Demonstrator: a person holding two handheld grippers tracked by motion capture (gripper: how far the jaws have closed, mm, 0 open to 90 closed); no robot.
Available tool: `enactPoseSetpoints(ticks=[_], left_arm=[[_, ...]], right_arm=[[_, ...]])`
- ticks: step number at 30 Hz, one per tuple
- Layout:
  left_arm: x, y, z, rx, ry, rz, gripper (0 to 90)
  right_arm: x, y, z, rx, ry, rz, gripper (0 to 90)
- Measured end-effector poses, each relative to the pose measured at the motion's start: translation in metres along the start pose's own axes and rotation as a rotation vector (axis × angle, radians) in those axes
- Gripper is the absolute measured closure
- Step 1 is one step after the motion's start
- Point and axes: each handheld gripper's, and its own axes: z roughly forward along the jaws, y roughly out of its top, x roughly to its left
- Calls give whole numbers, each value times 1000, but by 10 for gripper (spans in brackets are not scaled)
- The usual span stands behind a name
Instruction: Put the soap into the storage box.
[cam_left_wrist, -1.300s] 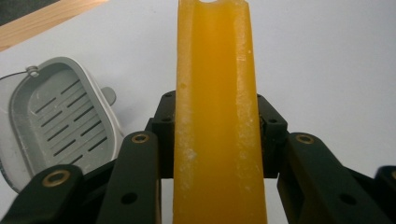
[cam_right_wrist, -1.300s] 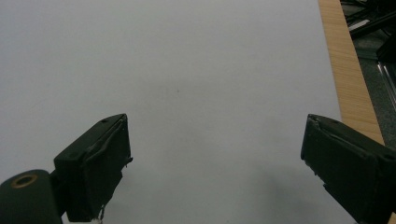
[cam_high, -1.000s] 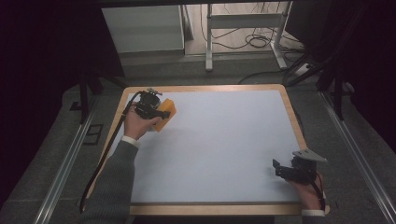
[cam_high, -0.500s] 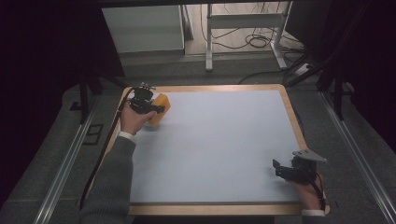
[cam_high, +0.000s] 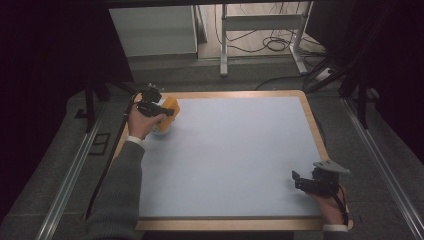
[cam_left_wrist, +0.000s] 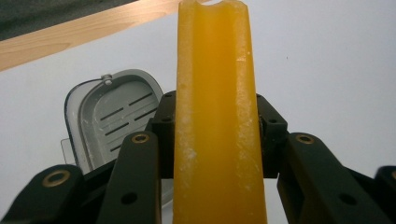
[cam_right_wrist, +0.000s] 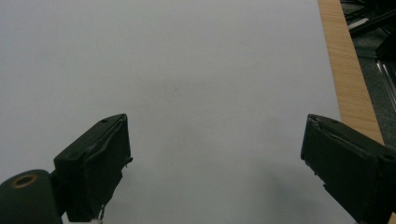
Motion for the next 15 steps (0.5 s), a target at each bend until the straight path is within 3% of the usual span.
enactPoseSetpoints(ticks=[7, 15], left_arm=[[9, 4, 0, -8, 14, -27, 611], [28, 9, 3, -18, 25, -87, 612]], right_arm=[[-1, 0, 0, 0, -2, 1, 85], [0, 0, 0, 1, -3, 1, 84]])
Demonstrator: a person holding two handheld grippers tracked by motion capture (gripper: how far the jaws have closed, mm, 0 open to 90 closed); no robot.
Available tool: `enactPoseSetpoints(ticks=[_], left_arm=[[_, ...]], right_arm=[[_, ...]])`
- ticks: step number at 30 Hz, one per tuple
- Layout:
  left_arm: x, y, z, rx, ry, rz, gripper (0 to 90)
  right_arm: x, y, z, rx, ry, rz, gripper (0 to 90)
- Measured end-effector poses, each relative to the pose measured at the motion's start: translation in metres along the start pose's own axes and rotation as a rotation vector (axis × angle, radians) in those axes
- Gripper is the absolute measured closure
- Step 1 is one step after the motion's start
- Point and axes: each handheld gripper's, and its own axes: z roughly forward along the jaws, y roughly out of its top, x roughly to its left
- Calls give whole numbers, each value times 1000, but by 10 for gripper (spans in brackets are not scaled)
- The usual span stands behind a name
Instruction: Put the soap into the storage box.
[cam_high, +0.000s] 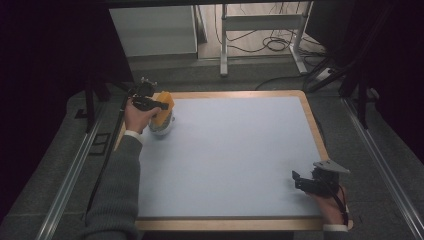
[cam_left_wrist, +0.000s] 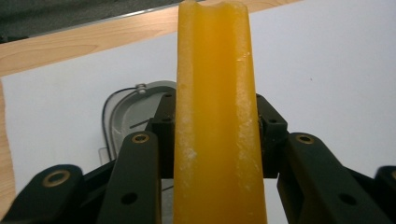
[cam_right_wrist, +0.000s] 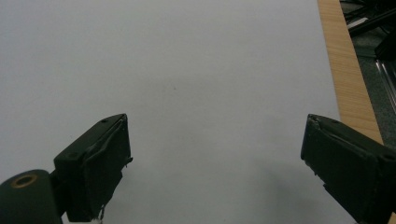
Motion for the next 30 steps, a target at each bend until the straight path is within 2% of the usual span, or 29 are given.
enactPoseSetpoints(ticks=[9, 22, 30], left_arm=[[10, 0, 13, 24, 38, -34, 611], [21, -7, 28, 29, 56, -92, 611], [23, -11, 36, 46, 68, -99, 611]], right_arm=[[-2, -1, 0, 2, -4, 1, 84], [-4, -1, 0, 5, -9, 3, 85], [-4, -2, 1, 10, -11, 1, 85]])
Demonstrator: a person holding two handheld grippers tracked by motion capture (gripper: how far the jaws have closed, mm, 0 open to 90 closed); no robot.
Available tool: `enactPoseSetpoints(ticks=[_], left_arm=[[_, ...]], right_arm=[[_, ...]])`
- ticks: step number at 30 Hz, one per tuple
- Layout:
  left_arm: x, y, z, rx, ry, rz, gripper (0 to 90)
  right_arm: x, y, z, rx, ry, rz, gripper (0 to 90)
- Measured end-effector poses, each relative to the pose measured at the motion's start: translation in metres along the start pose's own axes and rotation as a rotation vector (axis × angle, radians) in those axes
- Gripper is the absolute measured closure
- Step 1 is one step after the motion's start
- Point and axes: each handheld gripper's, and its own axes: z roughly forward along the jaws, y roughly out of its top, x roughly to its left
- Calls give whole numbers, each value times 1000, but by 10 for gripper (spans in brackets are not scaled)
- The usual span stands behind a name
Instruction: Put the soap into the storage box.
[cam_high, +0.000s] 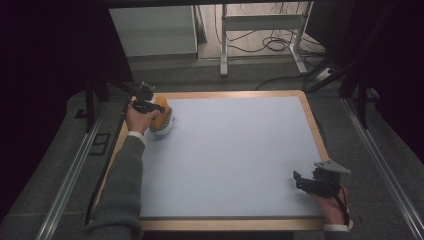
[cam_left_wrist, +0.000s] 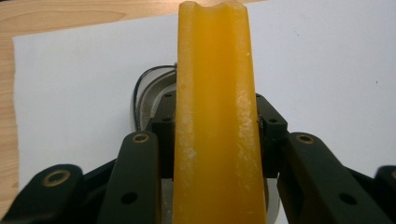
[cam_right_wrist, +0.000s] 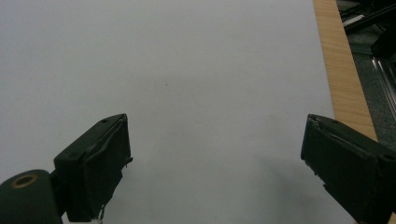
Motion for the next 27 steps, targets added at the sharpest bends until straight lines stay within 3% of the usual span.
enactPoseSetpoints(ticks=[10, 14, 17, 21, 27], left_arm=[[1, -2, 11, 8, 4, -13, 611], [2, -3, 10, -23, -2, -16, 597], [-1, -1, 4, -42, 38, 7, 474], [1, 0, -1, -14, 78, 27, 307], [5, -6, -8, -30, 113, 51, 221]], right_arm=[[-1, -1, 0, 0, -4, 2, 84], [-1, -1, 0, 2, -2, 1, 84], [0, -1, 1, 4, -1, 0, 84], [1, 0, 1, 3, 1, -5, 84], [0, 0, 0, 1, -3, -1, 84]])
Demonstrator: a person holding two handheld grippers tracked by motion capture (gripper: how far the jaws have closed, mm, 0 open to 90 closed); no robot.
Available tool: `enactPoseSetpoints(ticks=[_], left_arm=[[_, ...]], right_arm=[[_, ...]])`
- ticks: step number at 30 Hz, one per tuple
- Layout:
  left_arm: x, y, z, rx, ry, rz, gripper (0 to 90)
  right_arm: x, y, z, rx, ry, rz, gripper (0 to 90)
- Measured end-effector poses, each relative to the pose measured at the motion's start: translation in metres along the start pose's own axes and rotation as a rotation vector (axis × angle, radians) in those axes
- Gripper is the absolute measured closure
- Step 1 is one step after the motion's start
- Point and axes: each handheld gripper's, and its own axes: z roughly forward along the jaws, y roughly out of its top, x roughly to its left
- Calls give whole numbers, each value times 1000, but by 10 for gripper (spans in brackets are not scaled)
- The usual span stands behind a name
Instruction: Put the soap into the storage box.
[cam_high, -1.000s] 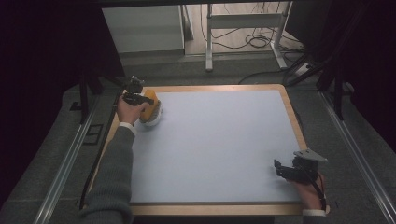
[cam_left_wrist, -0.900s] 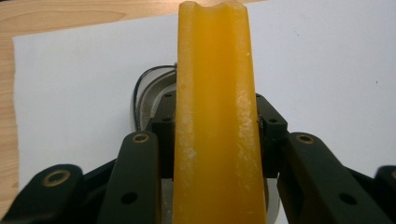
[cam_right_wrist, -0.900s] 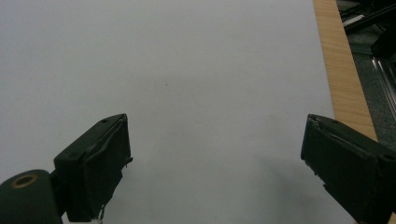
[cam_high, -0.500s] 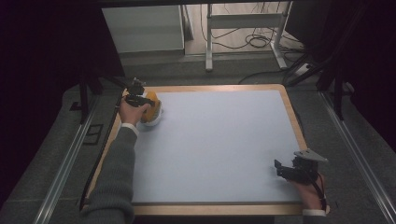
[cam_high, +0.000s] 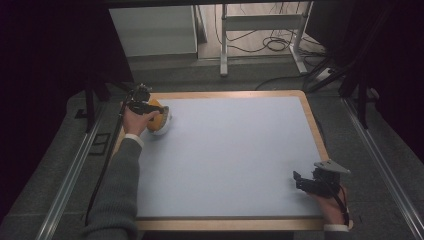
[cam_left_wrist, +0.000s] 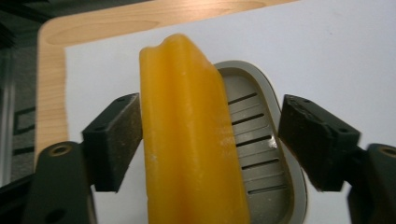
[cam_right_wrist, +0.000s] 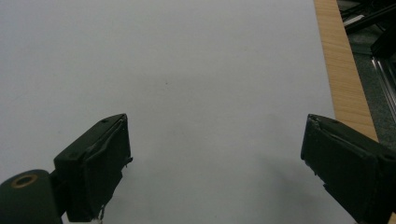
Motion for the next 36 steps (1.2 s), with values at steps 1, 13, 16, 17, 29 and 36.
enactPoseSetpoints(ticks=[1, 13, 16, 17, 29, 36], left_arm=[[2, -3, -3, -8, -1, 10, 214], [-2, -22, -26, -81, -54, 48, 188], [-6, -28, -36, -107, -93, 59, 189], [-8, -31, -40, -114, -116, 65, 188], [-34, -82, -60, -164, -283, 87, 192], [-49, -114, -63, -176, -332, 102, 207]], right_arm=[[0, 0, 0, 1, 1, 1, 84], [1, 0, 1, 3, 1, -3, 85], [1, 0, 1, 3, 1, -5, 84], [1, 0, 1, 1, 2, -3, 84], [3, 1, 0, 0, 3, -10, 84], [3, 1, -1, 0, 2, -8, 84]])
